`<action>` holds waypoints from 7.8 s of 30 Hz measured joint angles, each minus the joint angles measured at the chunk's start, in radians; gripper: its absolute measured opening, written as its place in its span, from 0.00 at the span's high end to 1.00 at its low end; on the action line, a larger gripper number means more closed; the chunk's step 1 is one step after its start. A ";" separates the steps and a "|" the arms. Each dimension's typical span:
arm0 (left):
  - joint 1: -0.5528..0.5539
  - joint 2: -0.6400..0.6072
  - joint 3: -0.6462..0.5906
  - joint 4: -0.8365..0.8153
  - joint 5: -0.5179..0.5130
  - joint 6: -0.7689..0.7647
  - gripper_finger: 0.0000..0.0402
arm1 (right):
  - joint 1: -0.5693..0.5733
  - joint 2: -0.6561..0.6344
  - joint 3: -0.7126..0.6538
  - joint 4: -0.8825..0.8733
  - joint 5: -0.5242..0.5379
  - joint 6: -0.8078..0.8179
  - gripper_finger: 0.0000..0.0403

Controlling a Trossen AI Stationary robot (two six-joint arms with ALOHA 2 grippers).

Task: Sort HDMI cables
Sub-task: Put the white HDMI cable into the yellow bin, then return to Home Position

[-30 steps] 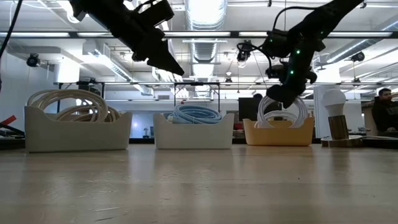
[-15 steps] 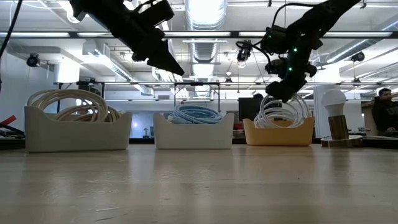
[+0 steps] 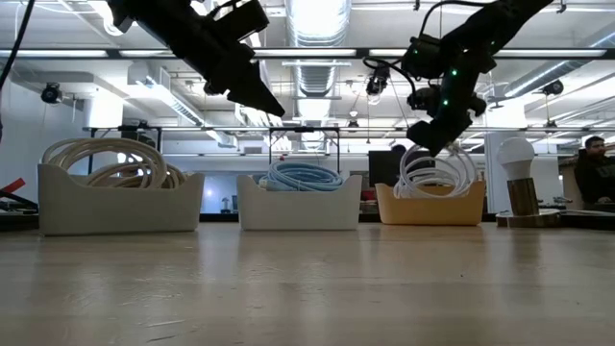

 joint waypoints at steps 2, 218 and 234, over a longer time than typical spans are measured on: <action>0.000 0.000 0.000 0.000 0.000 0.000 0.70 | 0.000 0.000 -0.002 -0.001 -0.011 0.018 0.51; -0.003 -1.373 -0.855 0.084 0.217 -0.008 0.70 | 0.731 -1.387 -0.933 0.490 -0.711 0.032 0.44; -0.003 -1.373 -0.855 0.084 0.217 -0.008 0.70 | 0.731 -1.387 -0.933 0.490 -0.711 0.032 0.44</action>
